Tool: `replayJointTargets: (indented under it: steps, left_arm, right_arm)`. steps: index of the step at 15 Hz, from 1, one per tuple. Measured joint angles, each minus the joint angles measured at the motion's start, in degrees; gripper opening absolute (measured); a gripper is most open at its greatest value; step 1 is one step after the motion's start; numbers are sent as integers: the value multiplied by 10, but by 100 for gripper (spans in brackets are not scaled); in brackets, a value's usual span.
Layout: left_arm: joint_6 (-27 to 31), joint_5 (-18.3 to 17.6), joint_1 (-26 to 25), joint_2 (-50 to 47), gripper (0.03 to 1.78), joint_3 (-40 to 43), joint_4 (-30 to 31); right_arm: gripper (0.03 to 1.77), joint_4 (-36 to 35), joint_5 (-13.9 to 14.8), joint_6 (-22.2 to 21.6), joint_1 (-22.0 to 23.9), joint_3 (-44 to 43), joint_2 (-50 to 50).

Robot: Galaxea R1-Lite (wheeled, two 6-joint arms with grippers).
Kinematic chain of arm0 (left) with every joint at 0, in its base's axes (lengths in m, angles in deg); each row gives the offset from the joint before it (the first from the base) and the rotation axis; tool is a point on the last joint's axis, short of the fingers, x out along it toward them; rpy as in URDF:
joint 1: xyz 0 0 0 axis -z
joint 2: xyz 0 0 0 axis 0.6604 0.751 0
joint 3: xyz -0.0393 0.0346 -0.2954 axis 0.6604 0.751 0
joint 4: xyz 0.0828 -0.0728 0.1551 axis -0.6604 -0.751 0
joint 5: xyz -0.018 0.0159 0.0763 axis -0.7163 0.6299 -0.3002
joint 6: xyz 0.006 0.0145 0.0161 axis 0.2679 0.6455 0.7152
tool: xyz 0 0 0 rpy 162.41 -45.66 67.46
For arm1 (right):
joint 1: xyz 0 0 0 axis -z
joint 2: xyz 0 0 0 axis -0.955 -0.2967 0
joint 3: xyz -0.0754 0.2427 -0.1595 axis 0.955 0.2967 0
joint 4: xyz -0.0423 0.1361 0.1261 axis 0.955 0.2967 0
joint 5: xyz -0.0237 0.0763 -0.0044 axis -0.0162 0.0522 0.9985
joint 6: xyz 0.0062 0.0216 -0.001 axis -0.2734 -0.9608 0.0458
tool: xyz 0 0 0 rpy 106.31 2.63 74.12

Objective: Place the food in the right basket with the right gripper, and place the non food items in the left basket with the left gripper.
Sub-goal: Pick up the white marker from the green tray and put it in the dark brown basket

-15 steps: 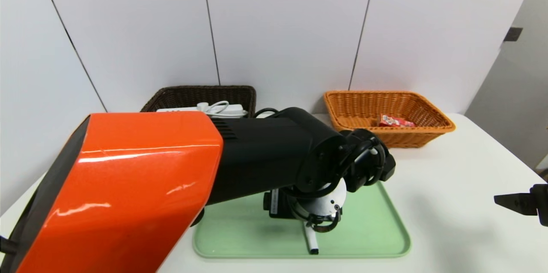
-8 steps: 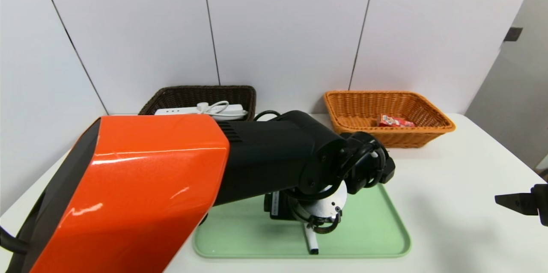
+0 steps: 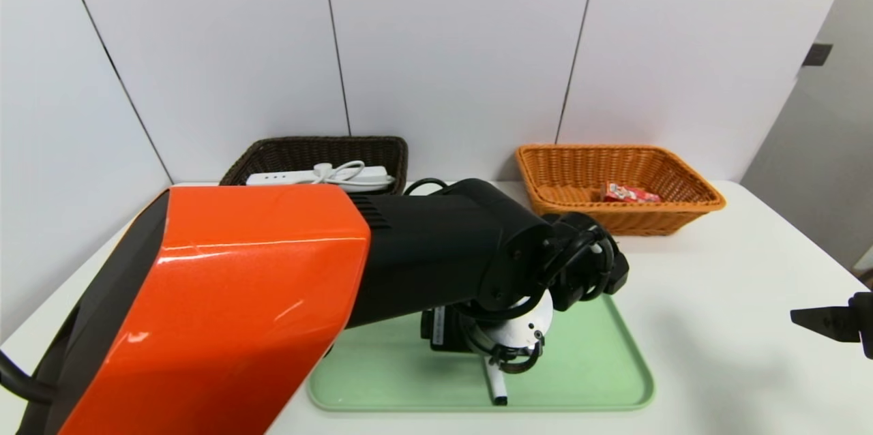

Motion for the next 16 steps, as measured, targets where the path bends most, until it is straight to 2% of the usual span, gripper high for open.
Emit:
replayJointTargets:
  steps: [4, 5, 8, 11, 12, 13, 16]
  left_arm:
    - [-6, 0, 0, 3, 169, 0, 0]
    - [-6, 0, 0, 3, 148, 0, 0]
    - [-7, 0, 0, 4, 105, 0, 0]
    - [-7, 0, 0, 3, 75, 0, -1]
    - [-7, 0, 0, 3, 35, 0, -1]
    - [-6, 0, 0, 2, 14, 0, -2]
    - [-7, 0, 0, 0, 14, 0, -3]
  right_arm:
    - [170, 0, 0, 0, 0, 1, 2]
    - [170, 0, 0, 0, 0, 1, 3]
    - [170, 0, -1, 0, 0, 0, 3]
    - [170, 1, -2, 1, 0, 0, 7]
    - [170, 1, -2, 1, 0, 1, 9]
    - [170, 1, -2, 1, 0, 1, 10]
    - [170, 4, -2, 1, 0, 1, 14]
